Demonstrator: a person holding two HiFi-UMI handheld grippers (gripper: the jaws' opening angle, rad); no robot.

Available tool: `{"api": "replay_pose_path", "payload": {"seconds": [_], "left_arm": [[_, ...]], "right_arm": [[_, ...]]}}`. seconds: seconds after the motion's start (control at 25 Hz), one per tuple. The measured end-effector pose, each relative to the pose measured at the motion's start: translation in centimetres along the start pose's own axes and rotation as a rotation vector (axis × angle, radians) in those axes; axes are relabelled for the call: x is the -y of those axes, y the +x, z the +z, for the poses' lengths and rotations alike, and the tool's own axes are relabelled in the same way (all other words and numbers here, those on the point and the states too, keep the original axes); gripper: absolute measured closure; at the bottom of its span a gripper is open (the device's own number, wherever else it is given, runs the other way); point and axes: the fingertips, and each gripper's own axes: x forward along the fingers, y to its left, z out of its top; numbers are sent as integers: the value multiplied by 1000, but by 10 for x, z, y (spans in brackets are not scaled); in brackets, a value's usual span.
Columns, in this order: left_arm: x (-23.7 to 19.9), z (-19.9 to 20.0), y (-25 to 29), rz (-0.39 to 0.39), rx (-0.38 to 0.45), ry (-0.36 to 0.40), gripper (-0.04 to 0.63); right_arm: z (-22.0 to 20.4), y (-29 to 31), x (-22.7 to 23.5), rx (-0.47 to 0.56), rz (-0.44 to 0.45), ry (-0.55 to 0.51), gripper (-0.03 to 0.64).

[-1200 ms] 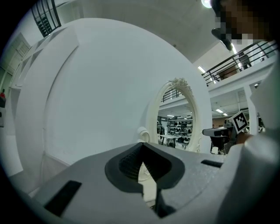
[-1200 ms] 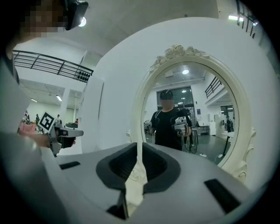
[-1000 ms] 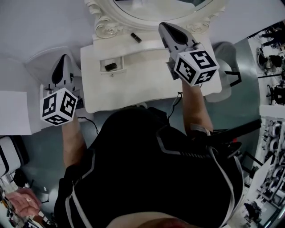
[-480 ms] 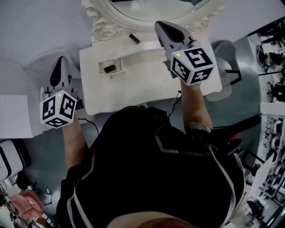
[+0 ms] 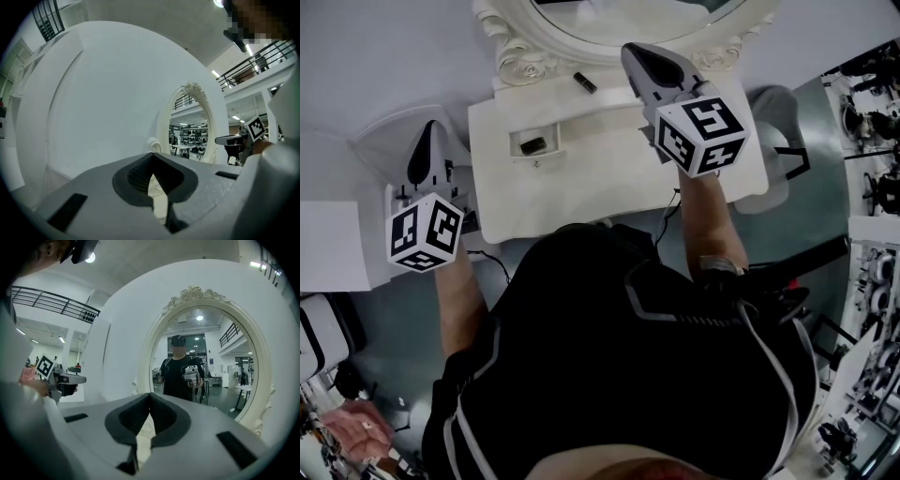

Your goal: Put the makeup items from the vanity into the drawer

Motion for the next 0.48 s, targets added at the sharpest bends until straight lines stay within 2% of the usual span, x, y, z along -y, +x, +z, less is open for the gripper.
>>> {"api": "replay_pose_path", "payload": {"seconds": [0.48], "left_arm": [[-7,-4,5,5,-12,17,592]], "right_arm": [[-8,11,8,-18,-14,41,612]]}}
